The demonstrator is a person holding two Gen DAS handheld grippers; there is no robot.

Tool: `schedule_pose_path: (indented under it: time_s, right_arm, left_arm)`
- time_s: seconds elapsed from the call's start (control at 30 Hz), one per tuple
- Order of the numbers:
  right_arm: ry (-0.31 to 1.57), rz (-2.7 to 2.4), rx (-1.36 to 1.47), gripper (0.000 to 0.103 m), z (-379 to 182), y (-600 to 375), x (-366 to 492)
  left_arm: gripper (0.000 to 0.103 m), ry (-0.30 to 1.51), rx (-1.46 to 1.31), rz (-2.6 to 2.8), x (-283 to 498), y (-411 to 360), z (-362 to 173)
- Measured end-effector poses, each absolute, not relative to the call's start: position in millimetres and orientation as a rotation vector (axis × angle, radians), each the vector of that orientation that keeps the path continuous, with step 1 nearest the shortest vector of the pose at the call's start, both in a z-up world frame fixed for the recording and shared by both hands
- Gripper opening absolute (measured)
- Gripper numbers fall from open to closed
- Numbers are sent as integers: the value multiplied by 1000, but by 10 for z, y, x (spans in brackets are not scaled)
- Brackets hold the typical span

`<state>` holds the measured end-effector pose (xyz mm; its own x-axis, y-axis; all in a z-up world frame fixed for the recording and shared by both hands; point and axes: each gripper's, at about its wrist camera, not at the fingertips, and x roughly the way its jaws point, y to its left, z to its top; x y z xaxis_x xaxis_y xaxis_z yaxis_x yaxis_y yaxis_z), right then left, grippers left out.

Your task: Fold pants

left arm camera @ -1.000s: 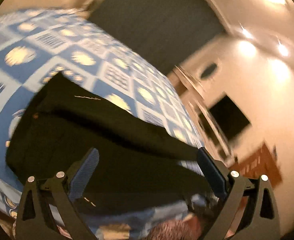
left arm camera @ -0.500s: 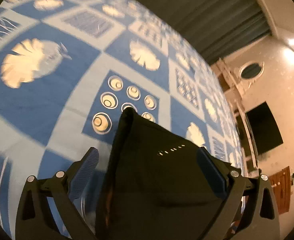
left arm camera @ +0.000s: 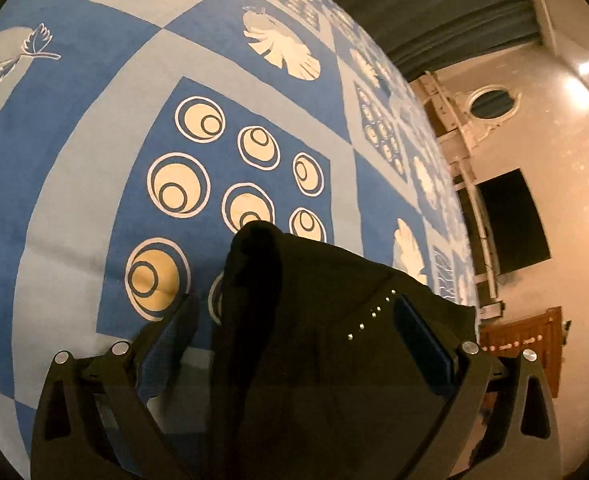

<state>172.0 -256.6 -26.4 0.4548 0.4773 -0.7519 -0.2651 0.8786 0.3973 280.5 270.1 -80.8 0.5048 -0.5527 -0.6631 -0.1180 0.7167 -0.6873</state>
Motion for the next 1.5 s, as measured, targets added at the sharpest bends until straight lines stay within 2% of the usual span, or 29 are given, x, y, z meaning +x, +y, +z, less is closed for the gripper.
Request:
schedule_pose_path:
  time_s: [0.17, 0.27, 0.3, 0.33, 0.4, 0.53, 0.57, 0.6, 0.67, 0.73, 0.83, 1.07, 1.2, 1.33, 1.5]
  right_arm:
    - [955, 564, 112, 101, -8, -2417, 2333]
    - [948, 616, -74, 101, 73, -2218, 2795]
    - [952, 621, -153, 101, 73, -2142, 2960]
    - [955, 612, -226, 101, 60, -2073, 3115]
    - [994, 618, -329, 101, -33, -1967, 3370]
    - [1101, 647, -435, 100, -254, -1770, 3724]
    - [1122, 665, -440, 94, -294, -1725, 3770]
    - [1151, 677, -463, 87, -352, -1666, 3819]
    - [1223, 662, -544, 39, -509, -1553, 3897]
    - [1301, 667, -551, 31, -643, -1520, 3930]
    - [1316, 682, -532, 11, -642, -1490, 3914]
    - [1057, 651, -490, 9, -116, -1671, 3305]
    - [901, 613, -485, 9, 183, -1846, 2664]
    - [826, 583, -444, 10, 186, -2016, 1946]
    - [802, 559, -453, 11, -117, -2126, 1194]
  left_arm:
    - [97, 1055, -659, -334, 2849, 2646, -768]
    - [96, 1033, -687, -304, 2895, 2640, -683]
    - [80, 1017, -673, -315, 2898, 2627, -649]
    - [42, 1018, -626, -330, 2932, 2559, -620]
    - [12, 1084, -563, -275, 3006, 2499, -678]
    - [11, 1114, -570, -257, 3063, 2525, -779]
    - [11, 1109, -575, -260, 3063, 2547, -785]
    - [10, 1107, -576, -264, 3057, 2562, -792]
    - [10, 1102, -570, -277, 3044, 2578, -803]
    - [10, 1096, -562, -280, 3041, 2579, -794]
    - [9, 1081, -548, -282, 3041, 2566, -764]
    - [8, 894, -576, -393, 2746, 2595, -449]
    - [8, 810, -614, -464, 2426, 2613, -228]
    - [9, 759, -615, -531, 1944, 2574, -17]
    - [11, 745, -646, -570, 1278, 2523, 25]
